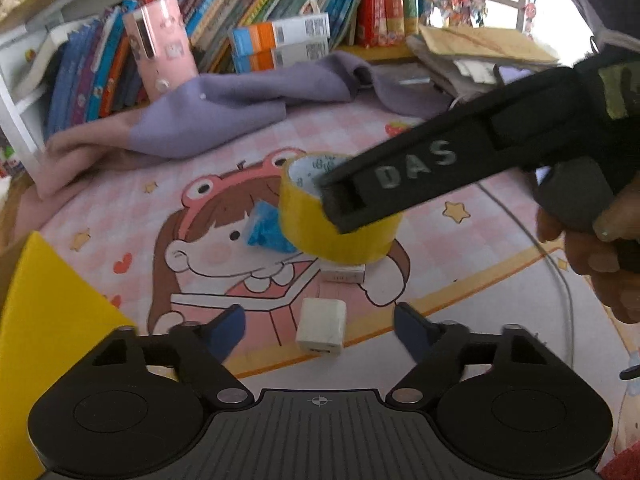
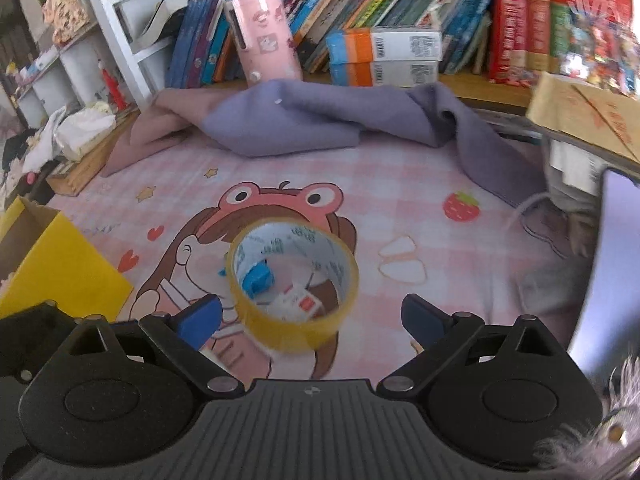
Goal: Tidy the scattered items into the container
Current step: 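Grasp the yellow tape roll with the right gripper while the left grasps the white charger plug, then carry the tape roll with the right gripper toward the box while the left carries the plug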
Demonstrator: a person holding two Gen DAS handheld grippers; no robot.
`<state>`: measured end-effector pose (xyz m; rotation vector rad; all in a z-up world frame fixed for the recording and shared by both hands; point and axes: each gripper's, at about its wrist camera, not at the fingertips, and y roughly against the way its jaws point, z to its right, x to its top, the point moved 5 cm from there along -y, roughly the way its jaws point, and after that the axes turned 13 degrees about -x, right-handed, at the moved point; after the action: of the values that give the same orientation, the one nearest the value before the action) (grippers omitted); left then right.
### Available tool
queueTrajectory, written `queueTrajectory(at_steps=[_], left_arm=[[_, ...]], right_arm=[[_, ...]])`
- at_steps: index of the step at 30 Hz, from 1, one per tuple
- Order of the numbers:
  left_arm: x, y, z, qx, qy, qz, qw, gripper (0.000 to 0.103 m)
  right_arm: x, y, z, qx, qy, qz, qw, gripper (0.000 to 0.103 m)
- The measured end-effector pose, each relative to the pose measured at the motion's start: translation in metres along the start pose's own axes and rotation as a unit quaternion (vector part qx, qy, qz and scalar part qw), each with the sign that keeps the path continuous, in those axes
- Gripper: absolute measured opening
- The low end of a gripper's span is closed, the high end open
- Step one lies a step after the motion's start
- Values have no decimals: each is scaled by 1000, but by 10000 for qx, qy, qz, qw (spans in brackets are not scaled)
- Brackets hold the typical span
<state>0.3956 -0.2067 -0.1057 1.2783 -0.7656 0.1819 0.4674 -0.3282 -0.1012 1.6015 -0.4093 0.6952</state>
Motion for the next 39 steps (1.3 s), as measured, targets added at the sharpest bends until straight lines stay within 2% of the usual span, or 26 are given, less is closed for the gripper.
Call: queueTrajectory(at_steps=[2, 6, 9, 14, 17, 18, 23, 39], left_arm=[[0, -6, -1, -47, 16, -94, 9999, 69], [-1, -16, -4, -72, 60, -219, 9997, 68], [-2, -21, -9, -75, 173, -279, 9994, 58], [-2, -24, -14, -201, 437, -244, 9985, 53], [0, -25, -13, -216, 459, -203, 9985, 35], [0, -24, -12, -230, 449, -206, 9985, 28], [1, -20, -13, -212, 491, -217, 9983, 26], [-5, 40, -8, -304, 613, 327, 9971, 26]], right_arm=[[3, -10, -4, 52, 87, -33, 9999, 97], [7, -28, -10, 186, 156, -148, 9996, 97], [10, -39, -12, 222, 162, -224, 9994, 97], [12, -50, -12, 317, 103, -322, 9989, 97], [12, -53, -12, 413, 40, -347, 9985, 92], [12, -53, -11, 456, 1, -347, 9984, 86], [12, -48, -11, 473, -44, -264, 9985, 85], [9, 22, -8, 401, -45, 384, 9984, 85]])
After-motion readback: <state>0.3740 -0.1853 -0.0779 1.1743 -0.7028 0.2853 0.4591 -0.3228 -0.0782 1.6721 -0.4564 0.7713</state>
